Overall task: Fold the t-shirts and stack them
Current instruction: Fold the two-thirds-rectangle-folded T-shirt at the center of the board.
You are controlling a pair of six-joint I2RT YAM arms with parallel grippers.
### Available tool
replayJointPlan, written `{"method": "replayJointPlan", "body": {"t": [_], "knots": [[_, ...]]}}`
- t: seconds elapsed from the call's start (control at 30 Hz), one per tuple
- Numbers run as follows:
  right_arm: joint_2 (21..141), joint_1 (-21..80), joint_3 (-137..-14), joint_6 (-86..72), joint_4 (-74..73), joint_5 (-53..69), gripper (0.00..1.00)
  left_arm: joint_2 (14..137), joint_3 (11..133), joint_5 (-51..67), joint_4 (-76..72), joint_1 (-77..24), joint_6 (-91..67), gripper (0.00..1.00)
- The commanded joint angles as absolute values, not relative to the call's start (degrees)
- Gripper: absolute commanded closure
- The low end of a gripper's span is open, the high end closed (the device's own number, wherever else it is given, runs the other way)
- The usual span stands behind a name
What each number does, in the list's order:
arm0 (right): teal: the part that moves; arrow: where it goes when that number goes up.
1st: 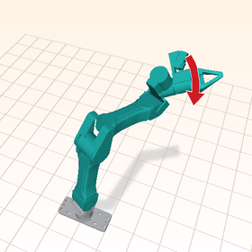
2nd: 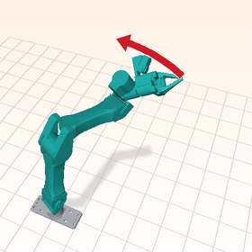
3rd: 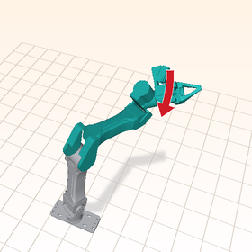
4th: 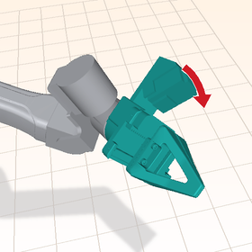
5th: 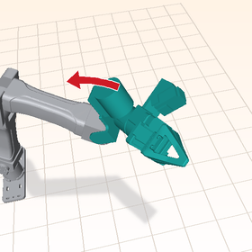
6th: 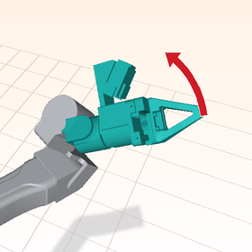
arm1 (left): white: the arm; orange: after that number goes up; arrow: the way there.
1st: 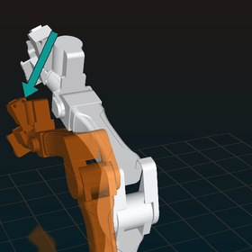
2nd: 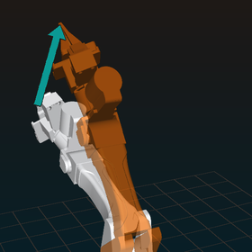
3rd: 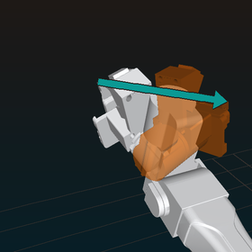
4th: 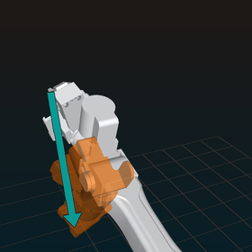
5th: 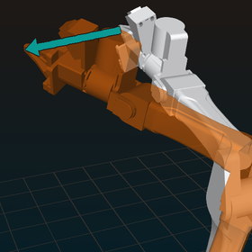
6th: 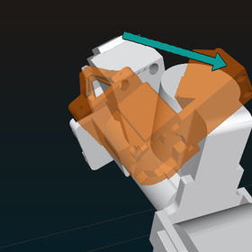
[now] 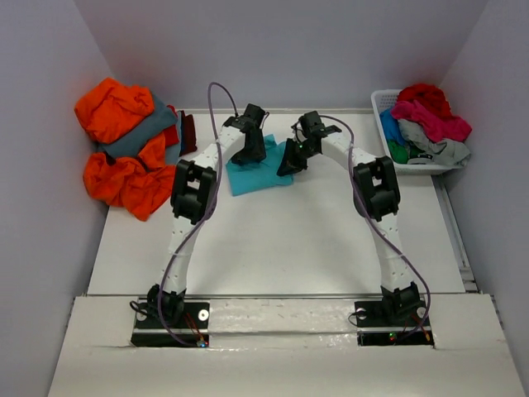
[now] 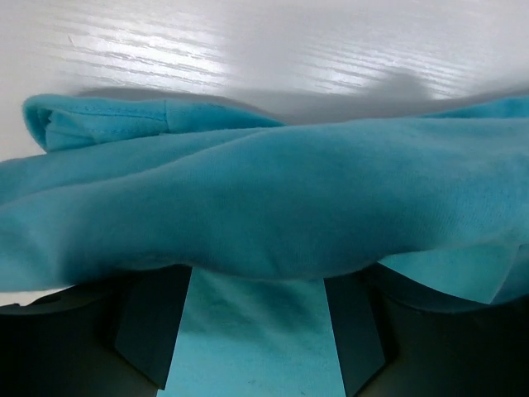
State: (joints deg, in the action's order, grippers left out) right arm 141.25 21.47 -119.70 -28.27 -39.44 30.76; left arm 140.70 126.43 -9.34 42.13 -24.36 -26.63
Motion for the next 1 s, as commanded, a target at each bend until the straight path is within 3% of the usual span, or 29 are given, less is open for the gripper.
{"method": "replayJointPlan", "body": {"t": [0.0, 0.33, 0.77, 0.97], "knots": [[137.4, 22.1, -116.3, -27.2, -39.0, 31.1, 0.80, 139.3, 128.2, -10.1, 40.1, -22.1, -26.3, 0.25], [134.4, 23.2, -108.3, -26.0, -38.6, 32.0, 0.81, 137.9, 129.7, -14.5, 33.8, -20.6, -24.5, 0.25], [127.6, 29.7, -98.0, -23.4, -39.6, 32.7, 0.81, 143.2, 133.6, -13.1, 38.6, -19.5, -25.6, 0.25], [123.8, 31.0, -96.0, -24.5, -38.1, 26.9, 0.81, 138.5, 126.8, -13.4, 37.3, -19.5, -25.2, 0.25]]}}
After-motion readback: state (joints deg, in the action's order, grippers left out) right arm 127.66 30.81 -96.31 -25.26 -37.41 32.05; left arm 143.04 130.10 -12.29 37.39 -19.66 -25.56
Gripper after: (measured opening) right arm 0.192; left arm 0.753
